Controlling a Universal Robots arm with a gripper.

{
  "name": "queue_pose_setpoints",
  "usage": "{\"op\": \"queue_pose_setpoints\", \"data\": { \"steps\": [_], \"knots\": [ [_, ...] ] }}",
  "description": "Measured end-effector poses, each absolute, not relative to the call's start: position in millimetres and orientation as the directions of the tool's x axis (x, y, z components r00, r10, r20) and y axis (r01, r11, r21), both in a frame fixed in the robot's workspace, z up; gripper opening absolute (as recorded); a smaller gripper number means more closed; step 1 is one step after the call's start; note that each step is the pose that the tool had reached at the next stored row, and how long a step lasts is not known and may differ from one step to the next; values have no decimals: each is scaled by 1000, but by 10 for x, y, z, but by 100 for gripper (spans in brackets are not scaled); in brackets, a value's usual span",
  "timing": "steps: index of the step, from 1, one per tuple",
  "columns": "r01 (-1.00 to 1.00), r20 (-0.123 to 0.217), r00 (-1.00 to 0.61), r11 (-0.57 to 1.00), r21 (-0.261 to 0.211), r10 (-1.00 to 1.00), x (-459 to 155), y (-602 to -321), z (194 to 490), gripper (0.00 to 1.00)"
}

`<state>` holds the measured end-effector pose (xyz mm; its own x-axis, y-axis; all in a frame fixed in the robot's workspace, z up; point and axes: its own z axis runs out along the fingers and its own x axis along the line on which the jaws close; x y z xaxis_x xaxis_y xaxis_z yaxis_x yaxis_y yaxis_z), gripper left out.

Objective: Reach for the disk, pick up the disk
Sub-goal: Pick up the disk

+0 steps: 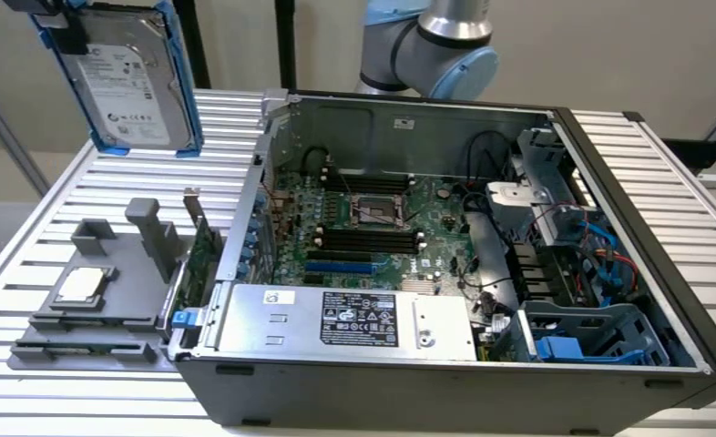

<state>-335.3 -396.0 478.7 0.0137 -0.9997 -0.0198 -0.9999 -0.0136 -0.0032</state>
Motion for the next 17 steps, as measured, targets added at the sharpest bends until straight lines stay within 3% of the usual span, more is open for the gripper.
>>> {"op": "queue_pose_setpoints", "data": {
  "steps": [17],
  "knots": [
    [-1000,-27,13,-14,4,-1000,-2594,-4155,4877,33]
  ]
}}
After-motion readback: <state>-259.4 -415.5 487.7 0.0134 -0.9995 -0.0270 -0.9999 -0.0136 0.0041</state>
